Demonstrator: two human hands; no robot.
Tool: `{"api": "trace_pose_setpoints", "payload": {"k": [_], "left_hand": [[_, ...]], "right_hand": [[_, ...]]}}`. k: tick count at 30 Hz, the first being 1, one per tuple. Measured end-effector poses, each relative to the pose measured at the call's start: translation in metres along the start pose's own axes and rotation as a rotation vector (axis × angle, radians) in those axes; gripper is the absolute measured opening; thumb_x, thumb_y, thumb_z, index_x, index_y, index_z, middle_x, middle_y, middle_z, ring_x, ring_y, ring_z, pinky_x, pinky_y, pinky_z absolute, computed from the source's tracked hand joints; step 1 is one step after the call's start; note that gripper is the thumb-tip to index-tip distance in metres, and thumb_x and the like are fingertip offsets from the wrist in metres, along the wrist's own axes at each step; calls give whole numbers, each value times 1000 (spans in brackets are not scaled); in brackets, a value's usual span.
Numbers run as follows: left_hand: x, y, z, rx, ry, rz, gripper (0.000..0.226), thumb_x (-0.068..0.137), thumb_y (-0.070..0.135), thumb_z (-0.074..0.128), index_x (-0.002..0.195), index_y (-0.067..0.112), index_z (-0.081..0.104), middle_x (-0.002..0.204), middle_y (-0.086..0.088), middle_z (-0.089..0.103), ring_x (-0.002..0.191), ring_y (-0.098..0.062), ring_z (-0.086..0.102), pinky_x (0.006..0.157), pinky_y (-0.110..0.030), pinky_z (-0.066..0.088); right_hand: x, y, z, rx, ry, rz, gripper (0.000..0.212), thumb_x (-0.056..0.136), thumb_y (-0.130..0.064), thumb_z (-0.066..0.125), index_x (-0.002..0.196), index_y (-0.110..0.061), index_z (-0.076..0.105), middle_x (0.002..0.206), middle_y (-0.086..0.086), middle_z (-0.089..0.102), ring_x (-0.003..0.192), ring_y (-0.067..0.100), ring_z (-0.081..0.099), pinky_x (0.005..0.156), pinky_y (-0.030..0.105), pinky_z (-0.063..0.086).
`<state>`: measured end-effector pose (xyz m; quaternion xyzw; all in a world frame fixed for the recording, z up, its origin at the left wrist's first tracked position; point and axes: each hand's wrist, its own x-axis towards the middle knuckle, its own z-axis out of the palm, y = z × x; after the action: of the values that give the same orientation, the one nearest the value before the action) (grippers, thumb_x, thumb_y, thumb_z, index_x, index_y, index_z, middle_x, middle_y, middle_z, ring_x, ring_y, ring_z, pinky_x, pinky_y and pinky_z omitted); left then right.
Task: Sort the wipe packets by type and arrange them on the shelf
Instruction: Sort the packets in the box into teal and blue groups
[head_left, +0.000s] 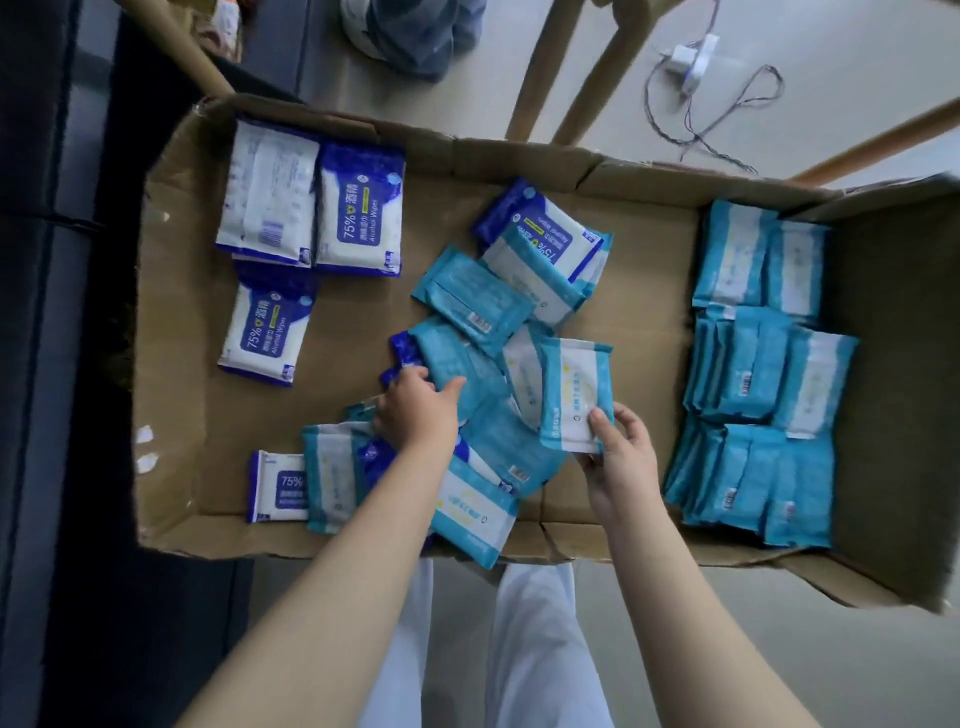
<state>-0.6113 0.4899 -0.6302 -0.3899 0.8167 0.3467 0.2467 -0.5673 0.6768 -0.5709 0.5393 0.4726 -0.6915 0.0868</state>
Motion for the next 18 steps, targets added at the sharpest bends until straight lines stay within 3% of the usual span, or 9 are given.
{"api": "trace_pose_setpoints", "payload": {"k": [3,7,10,13,18], "left_hand": [[8,2,5,-204,-47,-99,22,80,36,77,80,24,59,95,-2,71,96,-31,66,91,-47,52],[-1,13,-5,-540,-43,-129,10,90,16,68,84,17,62,86,0,66,88,-22,62,87,-38,53],[-20,20,-23,-540,65,-69,4,93,18,65,94,16,61,93,1,65,92,-18,62,85,-34,52],[-50,27,-34,-535,127,-6,13,92,22,66,102,16,60,103,-1,66,96,-16,65,85,-32,54],[-116,50,-1,-673,-102,80,24,96,14,60,120,17,57,109,6,68,96,-5,67,78,-20,54]], "right_hand": [[3,-3,-19,27,-2,4,17,97,-4,57,102,-20,53,94,5,69,76,14,64,66,28,51],[6,-7,-41,83,21,7,18,97,-4,57,100,-21,53,97,4,69,78,14,64,69,29,49],[6,-12,-56,110,36,8,18,98,-4,56,99,-22,53,98,3,68,78,12,65,69,27,50],[2,-21,-74,135,32,9,16,97,-6,57,100,-21,54,102,4,69,81,12,67,70,27,53],[-2,-44,-117,199,76,-37,18,97,-4,58,101,-21,54,94,0,73,77,9,70,67,23,57]]}}
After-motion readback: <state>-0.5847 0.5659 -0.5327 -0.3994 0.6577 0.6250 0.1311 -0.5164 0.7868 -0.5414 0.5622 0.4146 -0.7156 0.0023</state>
